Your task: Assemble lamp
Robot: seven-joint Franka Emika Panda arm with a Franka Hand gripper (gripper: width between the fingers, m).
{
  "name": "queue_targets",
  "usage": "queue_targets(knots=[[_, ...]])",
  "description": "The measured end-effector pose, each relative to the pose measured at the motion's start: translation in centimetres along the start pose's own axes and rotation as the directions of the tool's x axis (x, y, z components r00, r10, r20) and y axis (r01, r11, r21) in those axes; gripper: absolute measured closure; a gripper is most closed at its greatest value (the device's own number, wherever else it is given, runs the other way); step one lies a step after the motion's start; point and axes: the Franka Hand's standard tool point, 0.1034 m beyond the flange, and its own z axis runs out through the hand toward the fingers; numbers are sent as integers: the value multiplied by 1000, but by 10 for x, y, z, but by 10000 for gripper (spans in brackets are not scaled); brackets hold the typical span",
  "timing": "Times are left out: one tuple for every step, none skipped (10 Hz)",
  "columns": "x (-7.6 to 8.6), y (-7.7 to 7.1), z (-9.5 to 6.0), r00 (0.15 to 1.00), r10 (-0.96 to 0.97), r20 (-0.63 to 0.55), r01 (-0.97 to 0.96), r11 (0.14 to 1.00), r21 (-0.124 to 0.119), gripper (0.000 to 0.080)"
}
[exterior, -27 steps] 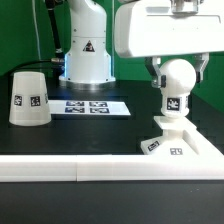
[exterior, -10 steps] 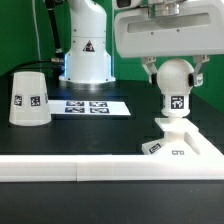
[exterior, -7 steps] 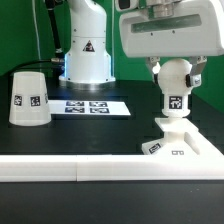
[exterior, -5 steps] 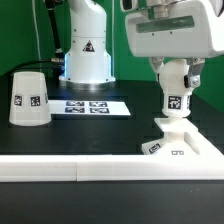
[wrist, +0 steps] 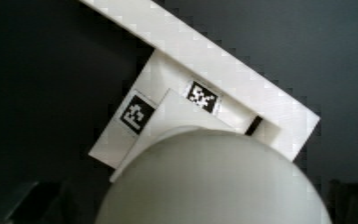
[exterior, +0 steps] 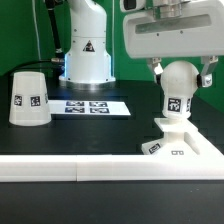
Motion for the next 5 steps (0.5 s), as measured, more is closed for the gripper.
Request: queue_targets(knots=[[0,-1,1,987,-160,-7,160,987,-11,101],[-1,-2,1,973,-230,-6,230,973,-15,101],[0,-1,1,962,-272,-6,272,962,-15,101],[0,-1,1,938,-347,-5,346,938,-16,101],[0,-1,1,922,-387,-4,387,922,-16,101]])
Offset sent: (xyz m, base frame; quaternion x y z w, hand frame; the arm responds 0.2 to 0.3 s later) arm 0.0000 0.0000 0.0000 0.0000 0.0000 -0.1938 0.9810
